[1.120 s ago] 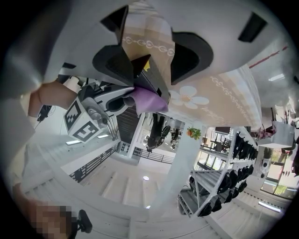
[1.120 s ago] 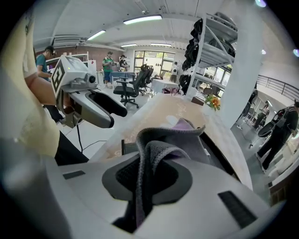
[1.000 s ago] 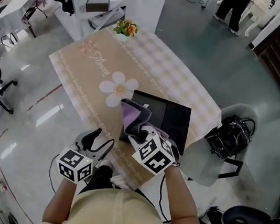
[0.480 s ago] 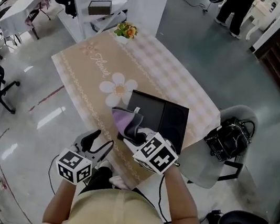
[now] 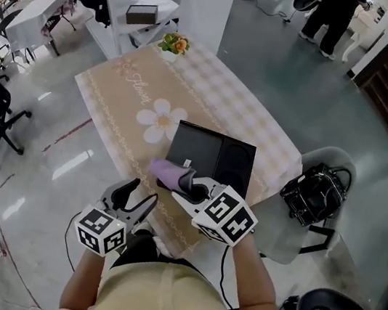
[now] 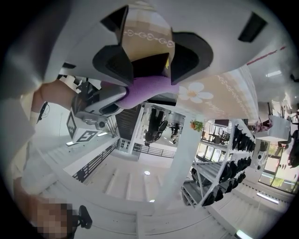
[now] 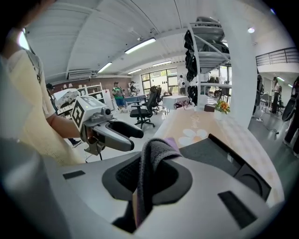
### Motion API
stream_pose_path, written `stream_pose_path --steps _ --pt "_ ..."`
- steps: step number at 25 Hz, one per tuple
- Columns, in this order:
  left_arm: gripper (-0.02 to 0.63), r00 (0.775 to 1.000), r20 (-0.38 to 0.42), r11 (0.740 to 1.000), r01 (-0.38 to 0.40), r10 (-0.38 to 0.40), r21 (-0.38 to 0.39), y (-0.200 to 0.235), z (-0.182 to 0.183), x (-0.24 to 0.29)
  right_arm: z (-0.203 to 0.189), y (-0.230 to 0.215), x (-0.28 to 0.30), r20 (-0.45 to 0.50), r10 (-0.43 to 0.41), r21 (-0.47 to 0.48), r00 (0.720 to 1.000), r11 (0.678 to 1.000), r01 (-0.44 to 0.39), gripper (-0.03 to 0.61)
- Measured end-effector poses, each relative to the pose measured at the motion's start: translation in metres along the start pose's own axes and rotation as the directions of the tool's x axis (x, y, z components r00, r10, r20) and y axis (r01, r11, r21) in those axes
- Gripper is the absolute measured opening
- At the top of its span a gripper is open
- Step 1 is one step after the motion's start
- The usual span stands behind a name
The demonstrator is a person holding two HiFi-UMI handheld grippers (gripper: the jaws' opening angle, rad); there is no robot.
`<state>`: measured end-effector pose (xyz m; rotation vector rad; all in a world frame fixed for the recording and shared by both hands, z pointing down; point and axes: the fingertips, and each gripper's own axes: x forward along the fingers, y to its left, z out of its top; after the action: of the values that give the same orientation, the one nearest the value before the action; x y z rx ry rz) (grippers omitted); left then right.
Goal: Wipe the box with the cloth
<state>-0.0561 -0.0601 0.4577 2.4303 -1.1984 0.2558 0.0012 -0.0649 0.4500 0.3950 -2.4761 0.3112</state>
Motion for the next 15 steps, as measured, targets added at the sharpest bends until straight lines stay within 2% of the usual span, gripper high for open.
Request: stream_pose_path --steps 4,9,11,15 --pt "0.253 1.0 0.02 1.0 -0.005 0.005 0.018 -0.011 0.006 -0.002 0.014 -0.01 -0.033 0.087 -0.091 -0.038 0.992 0.995 0.094 0.055" --pt "0.253 1.0 0.01 0.998 0.016 -0.016 0.058 -0.012 0.01 0.008 0.022 -0.038 -0.081 0.147 -0.24 -0.064 0.96 0.966 0.251 0.055" --pt "0.253 0.999 0.009 0.997 0.037 -0.037 0.069 -0.009 0.015 0.016 0.017 -0.061 -0.103 0.144 -0.341 -0.072 0.929 0.933 0.353 0.055" --pt "0.253 0.995 0.017 0.991 0.094 -0.096 0.095 -0.007 0.032 0.03 0.002 -0.111 -0.142 0.118 -0.518 -0.029 0.847 0.851 0.525 0.055"
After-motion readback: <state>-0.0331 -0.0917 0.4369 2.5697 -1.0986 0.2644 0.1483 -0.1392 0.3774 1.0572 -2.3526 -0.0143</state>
